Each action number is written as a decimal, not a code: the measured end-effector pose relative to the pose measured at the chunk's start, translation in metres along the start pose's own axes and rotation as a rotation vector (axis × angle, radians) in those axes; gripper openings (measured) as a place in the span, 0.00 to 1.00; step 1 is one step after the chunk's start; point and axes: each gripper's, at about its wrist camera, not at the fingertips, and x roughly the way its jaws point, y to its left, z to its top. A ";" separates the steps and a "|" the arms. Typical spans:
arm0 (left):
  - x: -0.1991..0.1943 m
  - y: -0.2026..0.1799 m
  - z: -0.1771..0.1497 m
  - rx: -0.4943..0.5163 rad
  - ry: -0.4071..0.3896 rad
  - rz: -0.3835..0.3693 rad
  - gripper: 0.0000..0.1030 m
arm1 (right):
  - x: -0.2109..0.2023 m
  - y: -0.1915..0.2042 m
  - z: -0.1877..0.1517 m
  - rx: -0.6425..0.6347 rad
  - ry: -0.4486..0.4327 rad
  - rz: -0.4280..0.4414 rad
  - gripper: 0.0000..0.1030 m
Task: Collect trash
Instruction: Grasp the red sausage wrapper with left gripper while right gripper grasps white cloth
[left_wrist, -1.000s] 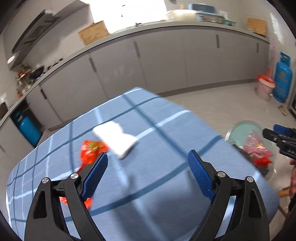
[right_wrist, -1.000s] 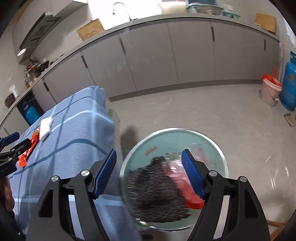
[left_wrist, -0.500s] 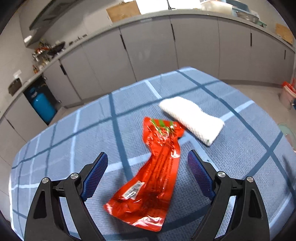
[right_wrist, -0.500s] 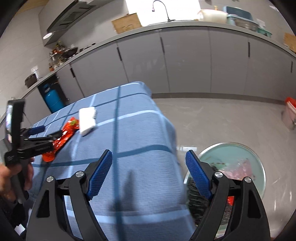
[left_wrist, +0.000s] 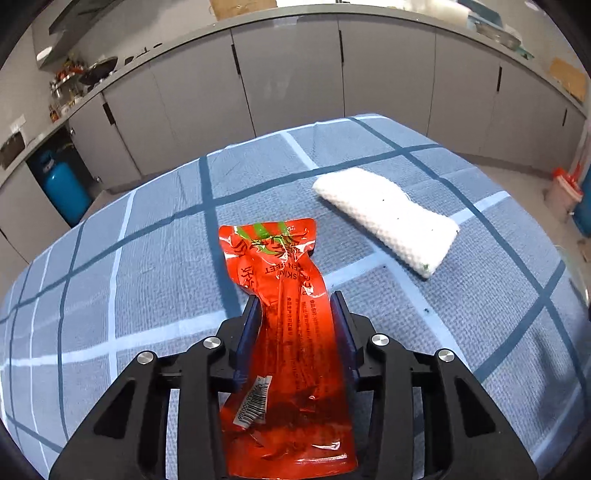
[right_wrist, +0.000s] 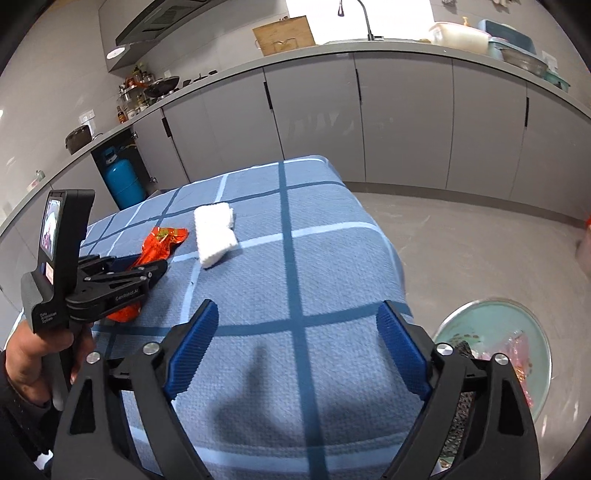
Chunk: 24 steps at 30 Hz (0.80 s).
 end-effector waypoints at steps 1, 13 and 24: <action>-0.002 0.004 -0.003 -0.013 0.000 0.015 0.38 | 0.003 0.004 0.003 -0.010 0.005 -0.003 0.85; -0.009 0.064 -0.013 -0.157 0.004 0.150 0.38 | 0.083 0.085 0.056 -0.205 0.052 -0.008 0.73; -0.002 0.072 -0.015 -0.182 -0.008 0.135 0.38 | 0.146 0.104 0.060 -0.198 0.138 -0.021 0.28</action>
